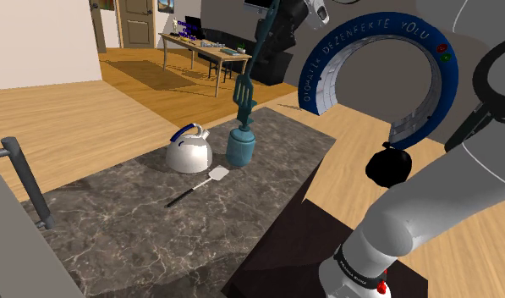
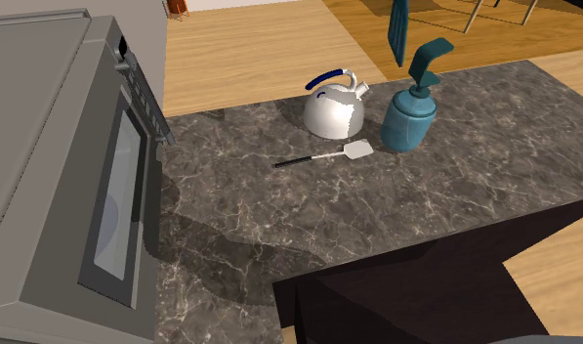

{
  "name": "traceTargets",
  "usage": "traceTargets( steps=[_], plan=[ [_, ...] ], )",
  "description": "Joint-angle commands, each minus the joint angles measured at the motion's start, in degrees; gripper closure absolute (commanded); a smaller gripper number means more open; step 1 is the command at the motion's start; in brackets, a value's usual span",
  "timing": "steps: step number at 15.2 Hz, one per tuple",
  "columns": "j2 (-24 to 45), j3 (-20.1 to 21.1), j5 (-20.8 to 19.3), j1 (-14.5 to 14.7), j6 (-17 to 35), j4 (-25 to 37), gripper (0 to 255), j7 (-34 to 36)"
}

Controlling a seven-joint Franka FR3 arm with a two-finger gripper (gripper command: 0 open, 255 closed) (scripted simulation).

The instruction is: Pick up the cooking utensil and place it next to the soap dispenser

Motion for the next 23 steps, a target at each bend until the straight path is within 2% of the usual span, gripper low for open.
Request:
traceTargets(
  steps=[1,2,23],
  plan=[
    [1.35,-2.00,-0.29,-1.00,-2.20,1.85,255,-2.24],
    [2.38,-3.09,-0.41,-1.55,-3.34,3.12,255,-3.46],
    [-0.68,-1.95,-0.45,-1.64,10.08,-15.42,255,-11.30]
  ],
)
